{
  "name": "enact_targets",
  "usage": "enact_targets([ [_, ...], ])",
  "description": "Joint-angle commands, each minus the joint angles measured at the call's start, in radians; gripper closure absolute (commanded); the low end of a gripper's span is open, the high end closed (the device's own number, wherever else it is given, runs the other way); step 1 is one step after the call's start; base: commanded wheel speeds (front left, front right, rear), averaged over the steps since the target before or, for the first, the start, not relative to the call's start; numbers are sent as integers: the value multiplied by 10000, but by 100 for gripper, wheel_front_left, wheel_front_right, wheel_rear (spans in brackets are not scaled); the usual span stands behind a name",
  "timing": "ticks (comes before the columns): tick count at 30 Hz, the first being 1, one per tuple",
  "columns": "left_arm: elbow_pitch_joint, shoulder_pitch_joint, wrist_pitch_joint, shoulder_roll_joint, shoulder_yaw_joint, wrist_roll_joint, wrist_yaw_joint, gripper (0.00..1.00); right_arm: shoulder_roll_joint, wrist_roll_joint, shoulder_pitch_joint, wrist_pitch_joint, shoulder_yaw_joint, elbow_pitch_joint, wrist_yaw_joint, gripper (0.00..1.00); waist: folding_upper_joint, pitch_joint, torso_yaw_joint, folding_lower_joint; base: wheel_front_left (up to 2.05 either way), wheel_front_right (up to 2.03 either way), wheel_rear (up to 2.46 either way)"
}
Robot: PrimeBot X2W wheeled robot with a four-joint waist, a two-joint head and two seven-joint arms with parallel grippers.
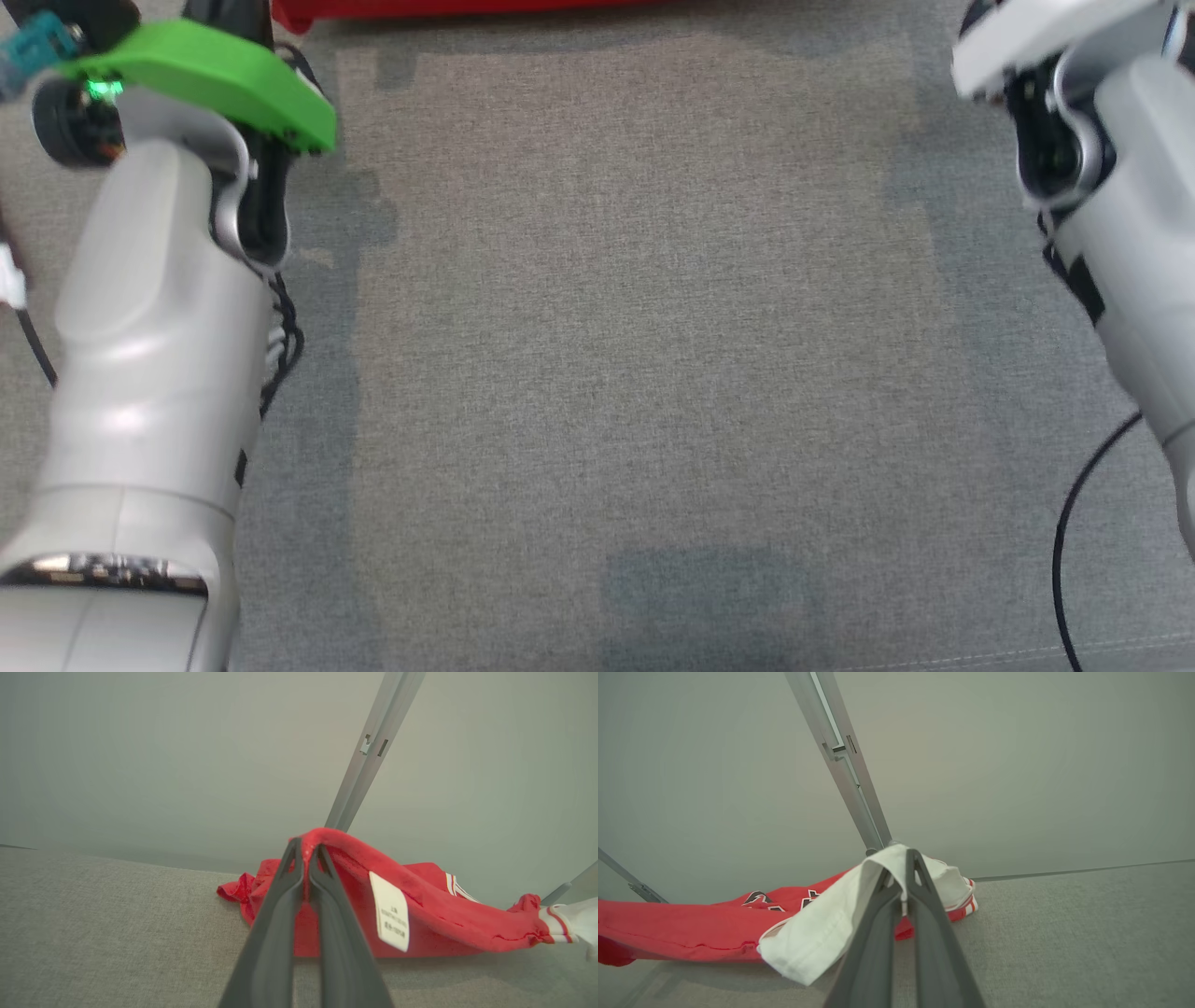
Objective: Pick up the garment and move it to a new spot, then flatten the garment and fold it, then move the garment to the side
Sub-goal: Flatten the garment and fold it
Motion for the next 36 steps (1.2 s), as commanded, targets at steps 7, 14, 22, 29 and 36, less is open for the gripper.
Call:
enact_targets([
  [7,-2752,4201,-70,-117,953,669,-33,100,-798,848,4515,-194,-25,-2215,0,100,-1,-582,127,-1,0,0,0],
  [14,-4223,6917,-70,66,1091,1115,-32,100,-986,634,7873,-199,-923,-4399,0,100,-1,-1462,85,-1,0,0,0],
  [22,-5092,8721,109,545,882,915,19,100,-1179,559,10828,154,-1802,-6337,0,100,-1,-2351,83,-1,0,0,0],
  [29,-7463,10789,1068,1114,1239,750,860,100,-792,-148,13399,1932,-3272,-8688,-2,100,-1,-3003,-146,-1,0,0,0],
  [36,-10091,13126,2276,1240,1411,628,1934,100,205,-1298,15569,4295,-4796,-10892,-6,100,-1,-3418,-278,-1,0,0,0],
])
